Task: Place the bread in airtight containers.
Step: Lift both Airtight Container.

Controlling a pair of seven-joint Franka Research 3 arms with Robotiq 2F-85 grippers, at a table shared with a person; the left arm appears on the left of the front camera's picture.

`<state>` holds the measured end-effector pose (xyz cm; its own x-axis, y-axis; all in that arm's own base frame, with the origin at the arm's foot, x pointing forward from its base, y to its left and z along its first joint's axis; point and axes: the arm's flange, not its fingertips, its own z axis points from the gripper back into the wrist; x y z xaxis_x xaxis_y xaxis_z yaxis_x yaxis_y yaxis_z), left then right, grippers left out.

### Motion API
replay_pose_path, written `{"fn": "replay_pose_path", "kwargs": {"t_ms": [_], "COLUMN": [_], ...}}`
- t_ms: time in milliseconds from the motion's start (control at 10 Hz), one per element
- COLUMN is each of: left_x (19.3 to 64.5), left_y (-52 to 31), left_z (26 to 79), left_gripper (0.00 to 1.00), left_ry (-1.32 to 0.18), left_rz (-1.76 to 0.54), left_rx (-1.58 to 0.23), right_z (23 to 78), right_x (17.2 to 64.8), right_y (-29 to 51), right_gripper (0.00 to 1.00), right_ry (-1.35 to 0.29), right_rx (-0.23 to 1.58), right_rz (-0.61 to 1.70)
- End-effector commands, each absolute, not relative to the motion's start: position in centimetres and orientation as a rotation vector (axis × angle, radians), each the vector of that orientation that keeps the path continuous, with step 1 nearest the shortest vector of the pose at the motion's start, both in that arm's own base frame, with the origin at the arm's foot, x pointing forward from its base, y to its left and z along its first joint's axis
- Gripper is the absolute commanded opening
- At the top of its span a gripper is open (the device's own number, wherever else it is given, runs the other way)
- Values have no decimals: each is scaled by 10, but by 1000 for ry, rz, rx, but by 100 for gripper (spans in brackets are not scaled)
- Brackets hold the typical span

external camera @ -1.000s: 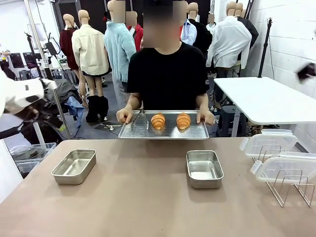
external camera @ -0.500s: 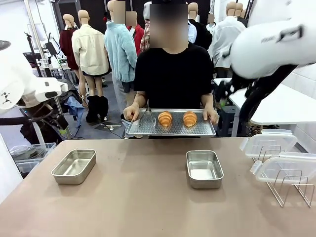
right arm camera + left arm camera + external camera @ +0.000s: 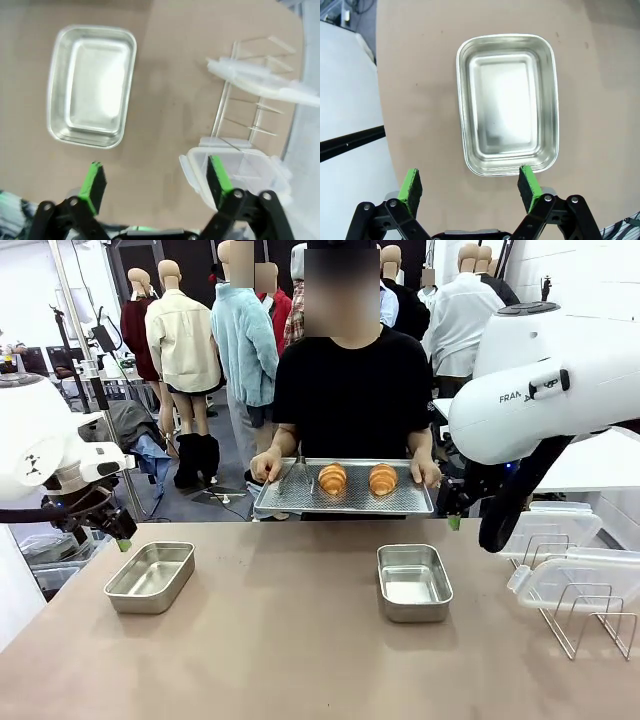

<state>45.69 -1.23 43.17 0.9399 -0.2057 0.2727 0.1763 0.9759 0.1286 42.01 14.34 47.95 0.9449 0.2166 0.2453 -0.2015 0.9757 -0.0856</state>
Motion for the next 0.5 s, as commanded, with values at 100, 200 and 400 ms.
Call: {"fn": "replay_pose_path", "kwargs": {"t_ms": [100,200,400], "left_x": [451,456,476], "left_y": [-22,-16,-14], "left_z": [451,437,430], "left_gripper": [100,100,100], "left_ry": [-327,-300,-298], "left_rz": [-233,-205,-232], "left_rx": [126,107,80], "right_z": [492,492,470], "right_x": [427,427,438], "right_y": [147,147,149], "right_gripper": [100,100,100], "right_ry": [-275,-275,-229], "right_rx": [-55,-55,-28], "right_rz": [235,235,231]}}
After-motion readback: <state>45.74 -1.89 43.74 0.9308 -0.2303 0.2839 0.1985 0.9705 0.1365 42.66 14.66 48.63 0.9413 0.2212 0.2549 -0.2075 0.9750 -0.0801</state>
